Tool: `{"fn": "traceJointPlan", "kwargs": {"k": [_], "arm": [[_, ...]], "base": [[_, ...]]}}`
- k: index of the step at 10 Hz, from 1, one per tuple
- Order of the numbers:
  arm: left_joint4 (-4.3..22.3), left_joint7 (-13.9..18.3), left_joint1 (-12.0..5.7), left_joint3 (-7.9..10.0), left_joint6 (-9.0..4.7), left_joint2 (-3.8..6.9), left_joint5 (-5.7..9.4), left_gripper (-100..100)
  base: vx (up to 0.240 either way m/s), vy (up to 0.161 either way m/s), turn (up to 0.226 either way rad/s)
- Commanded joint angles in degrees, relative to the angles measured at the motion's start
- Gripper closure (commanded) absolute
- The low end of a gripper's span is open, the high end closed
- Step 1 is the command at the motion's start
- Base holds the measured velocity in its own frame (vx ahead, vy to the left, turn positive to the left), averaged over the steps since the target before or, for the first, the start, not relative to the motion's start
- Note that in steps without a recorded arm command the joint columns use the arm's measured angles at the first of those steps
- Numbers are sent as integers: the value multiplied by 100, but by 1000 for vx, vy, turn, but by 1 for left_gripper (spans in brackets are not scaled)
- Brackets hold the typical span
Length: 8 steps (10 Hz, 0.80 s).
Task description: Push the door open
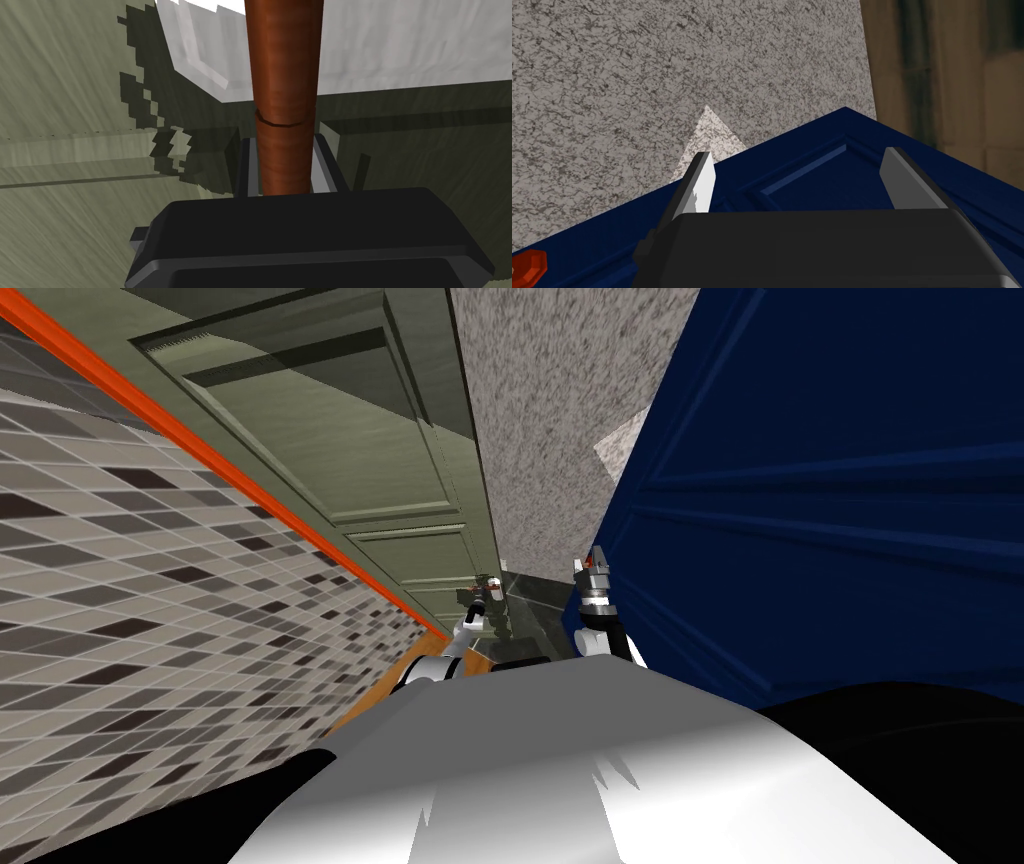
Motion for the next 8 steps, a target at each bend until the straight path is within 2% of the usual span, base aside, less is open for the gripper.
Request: {"fn": "traceJointPlan", "kwargs": {"k": [1,6,7,8], "arm": [[-60,-36,-19,117,-1,76,33,100],[-37,-150,-11,394,9,109,114,100],[-97,-133,25,372,52,128,107,100],[-92,-306,-1,508,37,92,132,100]], "base": [[133,-175,93],[155,-146,64],[65,-57,47],[109,-23,110]]}}
